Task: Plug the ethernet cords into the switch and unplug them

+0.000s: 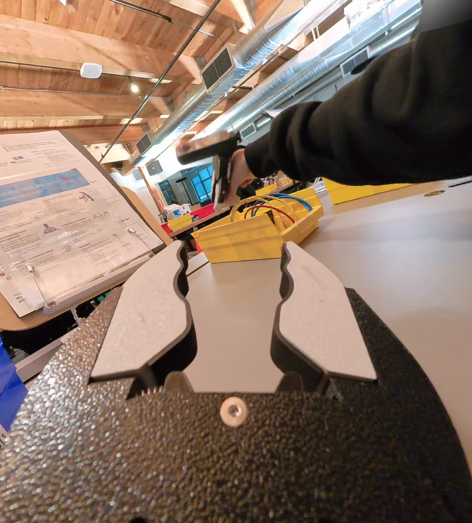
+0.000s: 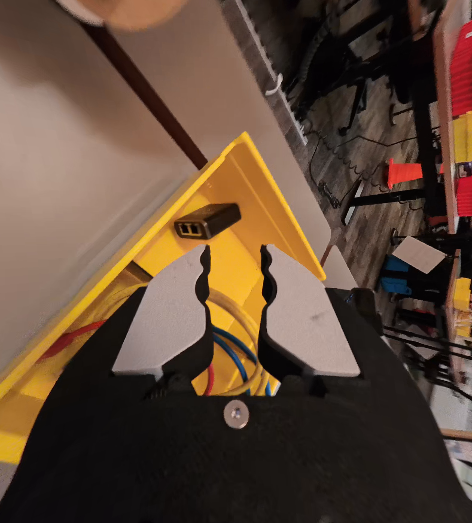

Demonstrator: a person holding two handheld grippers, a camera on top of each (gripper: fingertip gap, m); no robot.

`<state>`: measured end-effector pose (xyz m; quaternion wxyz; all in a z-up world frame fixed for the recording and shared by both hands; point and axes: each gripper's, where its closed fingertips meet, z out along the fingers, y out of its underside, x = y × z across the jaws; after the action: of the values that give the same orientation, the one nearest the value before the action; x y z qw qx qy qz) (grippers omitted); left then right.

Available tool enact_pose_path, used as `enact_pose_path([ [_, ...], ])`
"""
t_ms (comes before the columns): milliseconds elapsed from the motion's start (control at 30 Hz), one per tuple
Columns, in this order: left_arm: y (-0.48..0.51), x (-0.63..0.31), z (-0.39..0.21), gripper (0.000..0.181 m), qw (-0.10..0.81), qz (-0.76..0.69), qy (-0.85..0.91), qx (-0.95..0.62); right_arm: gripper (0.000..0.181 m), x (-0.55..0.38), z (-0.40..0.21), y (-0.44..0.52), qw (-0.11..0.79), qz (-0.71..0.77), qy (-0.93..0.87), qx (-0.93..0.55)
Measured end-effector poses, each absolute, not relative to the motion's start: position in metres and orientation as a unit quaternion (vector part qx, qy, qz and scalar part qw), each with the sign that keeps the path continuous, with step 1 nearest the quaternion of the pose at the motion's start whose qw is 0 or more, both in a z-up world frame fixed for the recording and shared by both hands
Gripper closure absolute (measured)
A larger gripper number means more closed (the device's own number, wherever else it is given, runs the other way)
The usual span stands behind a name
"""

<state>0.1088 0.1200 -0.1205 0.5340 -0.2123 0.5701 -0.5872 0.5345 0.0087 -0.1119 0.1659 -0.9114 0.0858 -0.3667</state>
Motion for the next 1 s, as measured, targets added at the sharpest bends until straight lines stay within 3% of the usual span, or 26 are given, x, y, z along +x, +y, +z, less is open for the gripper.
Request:
enact_pose_path([
  [33,0.12,0.109,-0.12,0.119,0.534,-0.587,0.57,-0.212,0.145,0.526,-0.101,0.007,0.199,-0.365,0.101,-0.904],
  [233,0.115,0.11,-0.125,0.121,0.534,-0.572,0.588,-0.206,0.122,0.406,-0.098,-0.045,0.388,-0.275,0.207,-0.855],
  [367,0.106,0.12,-0.135,0.123,0.52,-0.543,0.618,-0.23,0.113,0.341,-0.129,-0.092,0.455,-0.267,0.263,-0.808],
  [467,0.1,0.148,-0.15,0.125,0.5,-0.489,0.647,-0.304,0.104,0.322,-0.152,-0.123,0.448,-0.287,0.304,-0.79],
  [667,0.01,0.226,-0.172,0.113,0.345,-0.495,0.717,-0.35,0.091,0.331,-0.161,-0.153,0.421,-0.318,0.356,-0.771],
  [933,-0.028,0.36,-0.165,0.106,0.293,-0.475,0.657,-0.507,0.094,0.331,-0.151,-0.149,0.451,-0.313,0.344,-0.762],
  [1000,-0.036,0.38,-0.164,0.114,0.281,-0.486,0.648,-0.515,0.097,0.332,-0.153,-0.151,0.448,-0.311,0.343,-0.764],
])
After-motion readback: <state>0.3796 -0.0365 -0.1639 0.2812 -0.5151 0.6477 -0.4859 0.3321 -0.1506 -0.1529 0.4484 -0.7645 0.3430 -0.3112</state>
